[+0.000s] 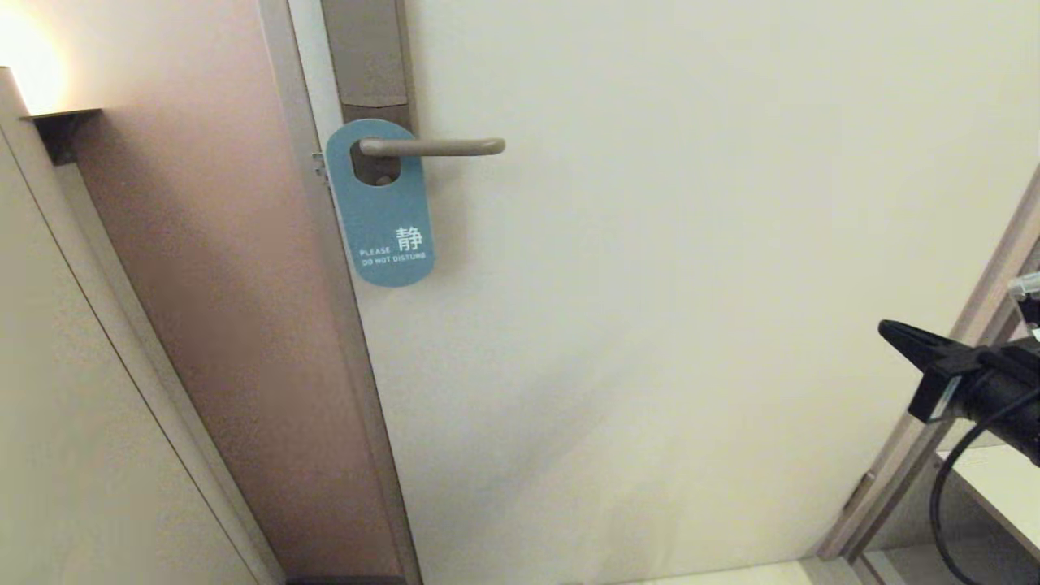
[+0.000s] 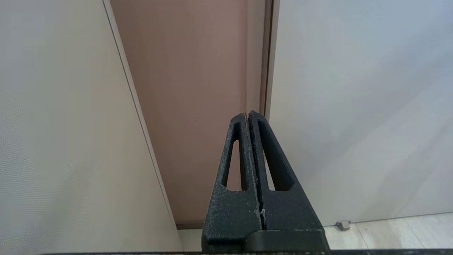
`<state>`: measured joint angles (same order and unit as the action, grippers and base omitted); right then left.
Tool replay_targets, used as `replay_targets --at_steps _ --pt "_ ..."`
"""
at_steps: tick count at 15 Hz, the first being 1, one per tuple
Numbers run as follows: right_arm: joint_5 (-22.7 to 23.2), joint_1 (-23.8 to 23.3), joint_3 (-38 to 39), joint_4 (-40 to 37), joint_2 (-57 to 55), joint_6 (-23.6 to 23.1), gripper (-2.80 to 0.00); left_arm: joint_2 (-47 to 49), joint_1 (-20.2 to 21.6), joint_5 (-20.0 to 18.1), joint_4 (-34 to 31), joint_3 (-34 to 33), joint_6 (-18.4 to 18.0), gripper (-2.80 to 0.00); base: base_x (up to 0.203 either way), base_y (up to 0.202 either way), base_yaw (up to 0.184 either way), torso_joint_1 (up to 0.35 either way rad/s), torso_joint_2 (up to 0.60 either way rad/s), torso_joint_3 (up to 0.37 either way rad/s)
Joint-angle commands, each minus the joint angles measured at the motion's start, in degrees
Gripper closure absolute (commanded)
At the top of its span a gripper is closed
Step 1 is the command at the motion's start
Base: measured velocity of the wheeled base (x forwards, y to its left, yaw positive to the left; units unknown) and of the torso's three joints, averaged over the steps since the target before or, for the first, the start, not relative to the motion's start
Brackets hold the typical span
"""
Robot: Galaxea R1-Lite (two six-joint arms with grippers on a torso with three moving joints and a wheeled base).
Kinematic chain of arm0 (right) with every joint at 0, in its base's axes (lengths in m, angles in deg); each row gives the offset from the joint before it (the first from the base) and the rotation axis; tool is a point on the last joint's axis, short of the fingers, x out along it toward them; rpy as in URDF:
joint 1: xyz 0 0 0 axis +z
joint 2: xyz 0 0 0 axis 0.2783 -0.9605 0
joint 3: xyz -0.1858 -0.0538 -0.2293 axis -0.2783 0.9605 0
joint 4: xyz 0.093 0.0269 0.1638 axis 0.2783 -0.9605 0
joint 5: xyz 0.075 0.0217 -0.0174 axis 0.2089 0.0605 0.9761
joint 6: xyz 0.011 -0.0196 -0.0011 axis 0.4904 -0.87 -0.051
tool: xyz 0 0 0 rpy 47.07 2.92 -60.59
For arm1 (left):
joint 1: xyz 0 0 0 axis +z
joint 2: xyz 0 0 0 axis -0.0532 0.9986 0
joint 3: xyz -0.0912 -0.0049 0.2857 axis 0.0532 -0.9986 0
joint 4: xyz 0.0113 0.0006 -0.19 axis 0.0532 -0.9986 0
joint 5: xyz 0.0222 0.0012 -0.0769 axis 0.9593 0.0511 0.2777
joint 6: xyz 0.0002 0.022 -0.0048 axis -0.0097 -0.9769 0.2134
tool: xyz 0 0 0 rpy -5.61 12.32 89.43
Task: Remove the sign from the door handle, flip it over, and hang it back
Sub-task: Take down the sign
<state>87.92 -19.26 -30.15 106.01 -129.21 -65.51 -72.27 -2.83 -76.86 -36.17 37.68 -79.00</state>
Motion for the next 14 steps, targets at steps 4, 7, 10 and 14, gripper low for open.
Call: replay_targets --at_steps 4,7,10,14 --pt "0.0 -1.4 9.6 -8.1 17.4 1.0 0.00 0.0 0.0 0.0 0.0 0.0 0.0 0.00 0.000 0.000 0.000 0.000 0.00 0.000" --pt "-0.1 -1.3 14.6 -13.8 28.3 1.9 0.00 0.0 0.0 0.0 0.0 0.0 0.0 0.00 0.000 0.000 0.000 0.000 0.00 0.000" --pt "-1.8 -0.8 15.9 -25.3 41.4 4.2 0.00 0.0 0.0 0.0 0.0 0.0 0.0 0.00 0.000 0.000 0.000 0.000 0.00 0.000" --pt "-8.4 1.7 16.3 -42.0 52.9 6.6 0.00 0.0 0.0 0.0 0.0 0.0 0.0 0.00 0.000 0.000 0.000 0.000 0.00 0.000"
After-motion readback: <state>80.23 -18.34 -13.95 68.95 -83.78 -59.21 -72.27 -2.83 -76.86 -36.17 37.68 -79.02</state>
